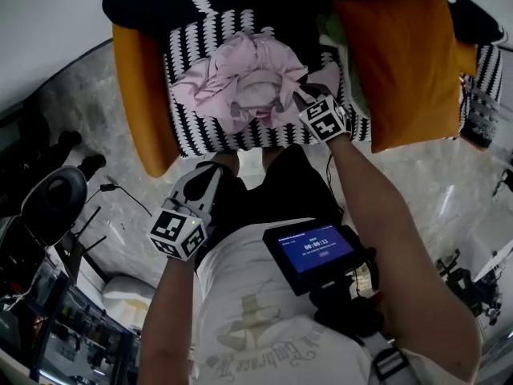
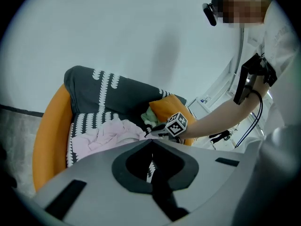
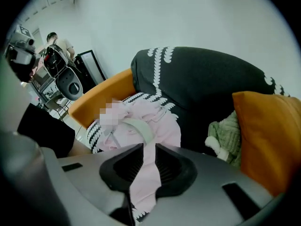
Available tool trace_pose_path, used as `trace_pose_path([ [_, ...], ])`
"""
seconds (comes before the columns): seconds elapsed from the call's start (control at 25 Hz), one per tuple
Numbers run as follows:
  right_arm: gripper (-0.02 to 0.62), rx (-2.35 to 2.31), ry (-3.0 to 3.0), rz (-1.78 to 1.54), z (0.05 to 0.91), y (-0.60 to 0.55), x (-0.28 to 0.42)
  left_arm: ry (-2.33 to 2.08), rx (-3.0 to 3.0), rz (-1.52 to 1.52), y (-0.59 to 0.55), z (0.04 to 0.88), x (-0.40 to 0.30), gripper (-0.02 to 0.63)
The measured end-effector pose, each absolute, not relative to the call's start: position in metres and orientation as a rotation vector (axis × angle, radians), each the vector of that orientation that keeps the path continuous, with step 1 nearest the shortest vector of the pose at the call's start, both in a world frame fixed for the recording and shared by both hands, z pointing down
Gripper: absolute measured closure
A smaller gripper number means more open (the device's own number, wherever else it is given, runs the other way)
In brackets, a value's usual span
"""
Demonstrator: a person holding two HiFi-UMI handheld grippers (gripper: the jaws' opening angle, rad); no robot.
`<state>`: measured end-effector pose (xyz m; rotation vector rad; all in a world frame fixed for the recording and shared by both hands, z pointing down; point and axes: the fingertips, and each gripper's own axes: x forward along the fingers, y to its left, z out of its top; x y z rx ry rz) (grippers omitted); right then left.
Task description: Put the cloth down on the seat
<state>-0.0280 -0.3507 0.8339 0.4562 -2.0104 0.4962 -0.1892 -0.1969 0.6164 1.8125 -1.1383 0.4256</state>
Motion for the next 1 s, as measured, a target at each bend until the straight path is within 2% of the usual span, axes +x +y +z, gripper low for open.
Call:
trace_pose_path([
  [0.28, 0.541, 0.493, -2.003, 0.468, 0.778, -0.347, -0.017, -1.151, 1.864, 0.437, -0.193, 0.581, -0.196, 0.595],
  [0.68, 0.552, 0.635, -2.006, 0.505, 0.733, -0.324, -0.012, -1.192, 1.954, 0.415, -0.191, 0.573, -0.234, 0.595],
  [1.0, 0.558, 0.673, -2.091, 0.416, 0.664, -0.305, -0.040, -1.250, 2.005, 0.330, -0.175, 0.554, -0.265, 0.595],
])
